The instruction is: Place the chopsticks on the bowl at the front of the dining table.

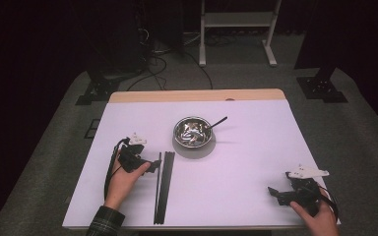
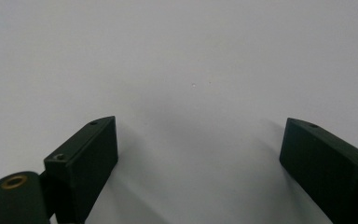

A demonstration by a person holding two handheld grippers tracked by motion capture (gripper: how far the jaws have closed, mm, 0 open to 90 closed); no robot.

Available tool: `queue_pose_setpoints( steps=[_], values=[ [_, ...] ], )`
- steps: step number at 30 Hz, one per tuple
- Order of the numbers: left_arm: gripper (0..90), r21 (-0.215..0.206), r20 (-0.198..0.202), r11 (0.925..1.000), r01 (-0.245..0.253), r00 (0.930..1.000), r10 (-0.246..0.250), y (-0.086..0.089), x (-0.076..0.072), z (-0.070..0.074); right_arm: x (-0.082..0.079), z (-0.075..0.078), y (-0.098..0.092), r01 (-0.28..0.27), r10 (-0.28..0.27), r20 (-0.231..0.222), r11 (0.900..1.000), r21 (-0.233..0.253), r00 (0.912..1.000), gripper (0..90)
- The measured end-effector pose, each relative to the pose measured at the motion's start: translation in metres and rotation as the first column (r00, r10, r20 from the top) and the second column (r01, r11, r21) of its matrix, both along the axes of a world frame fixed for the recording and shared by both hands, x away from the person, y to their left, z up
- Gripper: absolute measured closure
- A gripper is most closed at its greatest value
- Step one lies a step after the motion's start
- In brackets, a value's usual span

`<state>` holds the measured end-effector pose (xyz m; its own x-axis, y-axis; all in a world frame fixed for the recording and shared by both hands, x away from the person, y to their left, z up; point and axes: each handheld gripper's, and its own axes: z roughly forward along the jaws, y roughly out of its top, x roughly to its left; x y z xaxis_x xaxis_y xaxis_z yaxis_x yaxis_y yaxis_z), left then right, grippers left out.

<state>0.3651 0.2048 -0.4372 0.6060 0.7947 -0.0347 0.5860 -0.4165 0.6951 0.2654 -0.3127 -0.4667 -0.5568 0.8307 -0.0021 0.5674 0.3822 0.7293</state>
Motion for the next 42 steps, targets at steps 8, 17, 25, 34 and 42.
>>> queue_pose_setpoints(
  steps=[8, 17, 25, 34, 42],
  values=[
    [0.1, -0.008, 0.005, 0.9999, -0.010, 0.9999, 0.010, 0.005, -0.012, 0.004, 0.000, 0.000, 0.000, 0.000, 0.000, 0.000, 1.000, 0.000, 1.0000, 10.0],
    [0.1, -0.013, 0.003, 0.9999, -0.006, 1.0000, 0.006, 0.007, -0.024, 0.004, 0.000, 0.000, 0.000, 0.000, 0.000, 0.001, 1.000, 0.000, 1.0000, 10.0],
    [0.1, -0.020, 0.003, 0.9998, -0.004, 1.0000, 0.004, 0.011, -0.035, 0.006, 0.000, 0.000, 0.000, 0.000, 0.000, 0.000, 1.000, 0.000, 1.0000, 10.0],
    [0.0, -0.020, 0.006, 0.9998, 0.002, 1.0000, -0.002, 0.013, -0.046, 0.006, 0.000, 0.000, 0.000, 0.000, 0.000, 0.000, 1.000, 0.000, 1.0000, 10.0],
    [0.1, -0.025, 0.002, 0.9996, 0.012, 0.9999, -0.012, 0.015, -0.057, 0.005, 0.000, 0.000, 0.000, 0.000, 0.000, 0.001, 1.000, 0.000, 1.0000, 10.0]
  ],
)
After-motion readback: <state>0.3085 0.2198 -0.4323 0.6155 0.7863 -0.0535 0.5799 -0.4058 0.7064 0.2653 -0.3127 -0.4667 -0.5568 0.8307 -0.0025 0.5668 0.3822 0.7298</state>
